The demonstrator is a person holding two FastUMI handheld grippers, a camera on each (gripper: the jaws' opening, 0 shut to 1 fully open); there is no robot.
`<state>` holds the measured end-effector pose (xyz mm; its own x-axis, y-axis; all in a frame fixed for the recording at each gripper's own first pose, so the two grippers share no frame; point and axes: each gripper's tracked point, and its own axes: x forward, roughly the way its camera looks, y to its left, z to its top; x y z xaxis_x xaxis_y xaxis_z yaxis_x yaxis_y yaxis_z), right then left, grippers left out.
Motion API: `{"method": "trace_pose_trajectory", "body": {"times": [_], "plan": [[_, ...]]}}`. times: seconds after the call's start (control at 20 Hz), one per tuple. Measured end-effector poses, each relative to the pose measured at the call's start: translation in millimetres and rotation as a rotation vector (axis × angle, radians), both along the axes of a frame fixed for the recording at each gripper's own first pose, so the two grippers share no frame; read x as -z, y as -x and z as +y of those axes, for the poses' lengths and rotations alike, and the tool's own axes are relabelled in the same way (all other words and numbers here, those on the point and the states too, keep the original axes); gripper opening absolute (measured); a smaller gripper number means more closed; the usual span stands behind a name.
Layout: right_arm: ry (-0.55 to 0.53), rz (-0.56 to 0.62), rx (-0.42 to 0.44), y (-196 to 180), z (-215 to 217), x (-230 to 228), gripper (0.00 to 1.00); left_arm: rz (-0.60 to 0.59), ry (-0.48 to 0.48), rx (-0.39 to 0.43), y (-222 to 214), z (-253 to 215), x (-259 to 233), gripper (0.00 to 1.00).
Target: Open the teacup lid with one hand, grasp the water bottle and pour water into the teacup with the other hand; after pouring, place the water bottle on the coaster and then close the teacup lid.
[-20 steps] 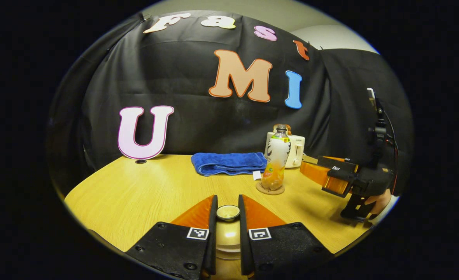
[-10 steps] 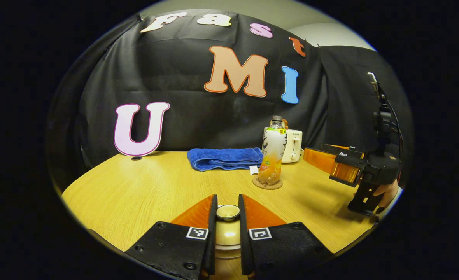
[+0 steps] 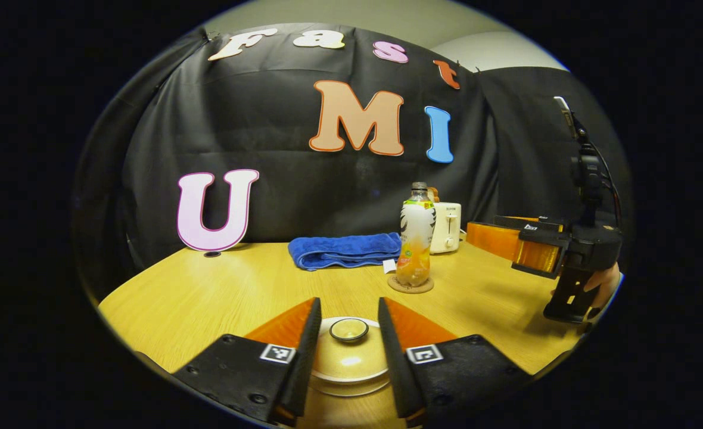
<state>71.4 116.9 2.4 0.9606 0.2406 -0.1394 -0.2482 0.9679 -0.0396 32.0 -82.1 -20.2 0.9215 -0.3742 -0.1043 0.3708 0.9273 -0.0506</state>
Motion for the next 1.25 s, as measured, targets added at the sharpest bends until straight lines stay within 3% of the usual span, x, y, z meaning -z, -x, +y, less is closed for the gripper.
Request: {"method": "trace_pose_trajectory", "body": {"times": [0.1,0.2,0.35,0.65,0.75,0.8,0.85,0.9,1.25], "plan": [[-0.003,-0.009,-0.007,6.7,2.3,-7.4,1.0,-0.026,-0.004,-0.036,0.7,9.0,-9.1,0.7],[-0.02,-0.012,-0.02,15.9,5.3,-14.2,0.96,-0.066,-0.01,-0.067,3.5,15.5,-21.7,0.75],[-0.039,-0.011,-0.011,33.9,4.9,-19.1,1.0,-0.129,-0.018,-0.127,10.4,27.2,-42.8,0.87],[-0.045,-0.019,0.011,74.4,-2.5,-9.9,0.96,-0.202,0.052,-0.231,30.4,43.0,-67.4,0.87],[-0.055,-0.01,0.024,81.5,-9.6,-6.8,1.0,-0.194,0.054,-0.238,32.9,43.0,-66.0,0.87],[-0.068,-0.001,0.025,85.1,-10.7,-5.5,0.96,-0.186,0.054,-0.243,34.5,43.9,-64.0,0.87],[-0.08,0.009,0.027,86.4,-12.2,-5.3,1.0,-0.186,0.058,-0.247,34.6,44.6,-64.5,0.87],[-0.083,0.015,0.027,87.6,-14.6,-5.1,0.96,-0.184,0.059,-0.245,34.6,42.2,-64.8,0.87],[-0.07,0.016,0.063,84.5,-32.8,0.7,0.99,-0.174,0.059,-0.24,33.4,40.5,-63.7,0.87]]}}
